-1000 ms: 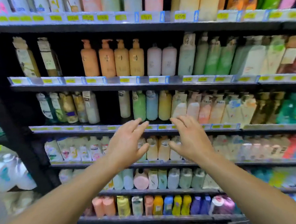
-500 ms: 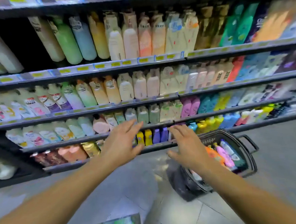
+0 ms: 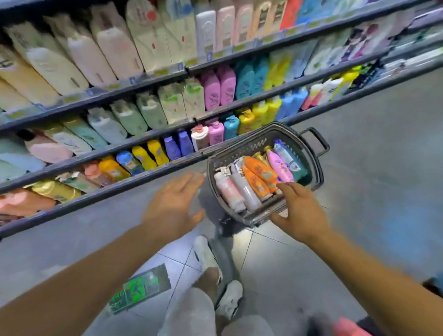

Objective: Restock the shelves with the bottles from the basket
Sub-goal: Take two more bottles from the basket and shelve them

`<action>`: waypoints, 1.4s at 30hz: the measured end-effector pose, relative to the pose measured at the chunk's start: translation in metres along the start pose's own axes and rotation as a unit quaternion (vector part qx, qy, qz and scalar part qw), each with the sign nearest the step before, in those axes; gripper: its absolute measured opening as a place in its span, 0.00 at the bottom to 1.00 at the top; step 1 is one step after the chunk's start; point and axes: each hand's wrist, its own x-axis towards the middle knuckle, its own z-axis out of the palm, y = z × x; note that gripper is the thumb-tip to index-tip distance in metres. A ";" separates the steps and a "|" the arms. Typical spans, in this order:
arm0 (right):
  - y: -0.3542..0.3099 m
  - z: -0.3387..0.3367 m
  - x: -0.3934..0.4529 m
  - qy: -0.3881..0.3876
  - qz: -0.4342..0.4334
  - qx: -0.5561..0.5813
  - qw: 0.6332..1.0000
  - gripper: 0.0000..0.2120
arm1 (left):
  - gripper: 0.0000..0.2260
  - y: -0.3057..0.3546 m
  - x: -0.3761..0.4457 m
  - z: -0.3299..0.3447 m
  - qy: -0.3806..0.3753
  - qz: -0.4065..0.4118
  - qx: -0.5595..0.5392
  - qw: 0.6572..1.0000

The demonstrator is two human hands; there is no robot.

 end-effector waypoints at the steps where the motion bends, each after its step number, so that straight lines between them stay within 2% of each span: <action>1: 0.008 0.004 0.009 -0.010 0.011 0.002 1.000 0.37 | 0.35 -0.002 0.012 0.006 -0.004 0.006 0.002 1.000; 4: 0.026 0.016 0.039 -0.034 0.041 0.012 0.999 0.38 | 0.34 -0.011 0.050 0.020 -0.026 0.013 0.005 1.000; 12: 0.049 0.063 0.128 -0.094 0.075 0.047 0.992 0.35 | 0.33 -0.043 0.151 0.071 -0.076 -0.043 -0.054 0.995; 22: 0.064 0.201 0.226 -0.207 0.063 0.103 0.971 0.34 | 0.33 -0.088 0.224 0.188 -0.111 -0.110 -0.086 0.984; 26: 0.067 0.261 0.253 -0.200 0.072 0.130 0.968 0.37 | 0.32 -0.102 0.232 0.241 -0.110 -0.142 -0.115 0.977; 30: 0.068 0.309 0.272 -0.231 0.092 0.144 0.958 0.43 | 0.31 -0.114 0.237 0.285 -0.109 -0.176 -0.138 0.969; 33: 0.066 0.334 0.276 -0.202 0.094 0.135 0.966 0.47 | 0.31 -0.121 0.239 0.305 -0.108 -0.199 -0.158 0.961; 38: 0.063 0.339 0.284 -0.166 0.076 0.101 0.978 0.42 | 0.30 -0.121 0.241 0.312 -0.097 -0.222 -0.181 0.953; 40: 0.066 0.332 0.289 -0.175 0.099 0.164 0.966 0.36 | 0.30 -0.117 0.243 0.310 -0.094 -0.237 -0.199 0.946; 42: 0.068 0.322 0.286 -0.191 0.140 0.251 0.939 0.29 | 0.30 -0.111 0.244 0.307 -0.089 -0.267 -0.239 0.929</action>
